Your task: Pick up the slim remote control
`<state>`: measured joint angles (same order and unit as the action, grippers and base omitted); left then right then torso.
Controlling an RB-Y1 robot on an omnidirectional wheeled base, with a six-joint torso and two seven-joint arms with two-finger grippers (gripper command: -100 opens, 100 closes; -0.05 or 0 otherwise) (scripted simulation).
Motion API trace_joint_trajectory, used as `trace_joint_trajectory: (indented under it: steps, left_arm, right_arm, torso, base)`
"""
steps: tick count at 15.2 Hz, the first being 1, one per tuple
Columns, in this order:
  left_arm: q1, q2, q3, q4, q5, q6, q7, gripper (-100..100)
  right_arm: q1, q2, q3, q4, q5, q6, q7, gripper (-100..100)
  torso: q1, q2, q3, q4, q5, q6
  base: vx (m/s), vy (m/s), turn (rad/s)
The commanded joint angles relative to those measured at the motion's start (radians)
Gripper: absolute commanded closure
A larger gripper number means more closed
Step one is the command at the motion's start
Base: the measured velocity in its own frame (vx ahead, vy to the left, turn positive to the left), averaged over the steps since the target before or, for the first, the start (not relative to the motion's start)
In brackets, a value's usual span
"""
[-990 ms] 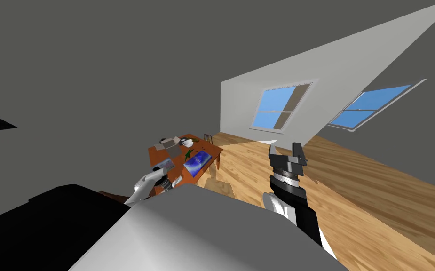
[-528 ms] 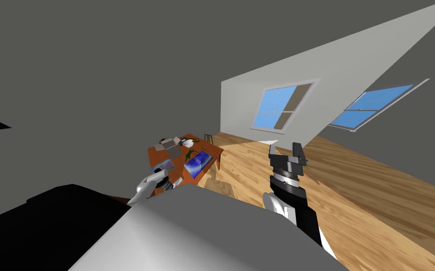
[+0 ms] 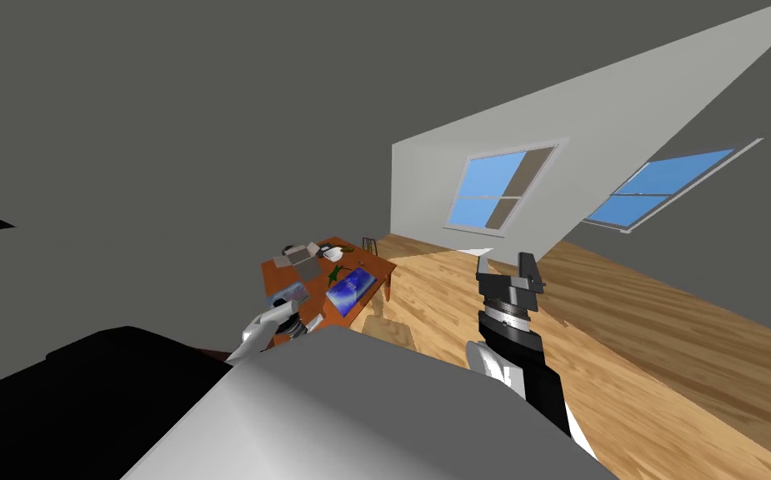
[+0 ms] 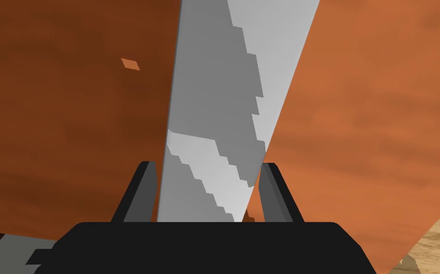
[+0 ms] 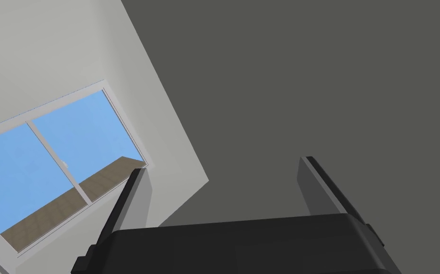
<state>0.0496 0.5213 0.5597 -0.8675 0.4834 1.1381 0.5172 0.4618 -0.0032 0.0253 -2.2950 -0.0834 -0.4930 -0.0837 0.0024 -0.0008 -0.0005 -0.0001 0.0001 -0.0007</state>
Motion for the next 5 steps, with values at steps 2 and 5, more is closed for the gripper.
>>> trace_joint_trajectory:
  steps: [2,5]
  left_arm:
    - [0.006,0.015,0.007,-0.033,0.005,0.038,0.01,100]
    - [0.006,0.02,0.009,-0.035,0.007,0.043,0.01,100]
  right_arm:
    - [0.0,0.0,0.0,0.0,0.0,0.0,0.0,0]
    - [0.0,0.0,0.0,0.0,0.0,0.0,0.0,0]
  torso:
    - [-0.001,0.001,0.0,0.0,0.0,0.0]
    - [-0.002,0.001,0.001,0.0,-0.001,0.0]
  base:
    - [-0.029,-0.032,-0.038]
    - [-0.018,-0.025,-0.015]
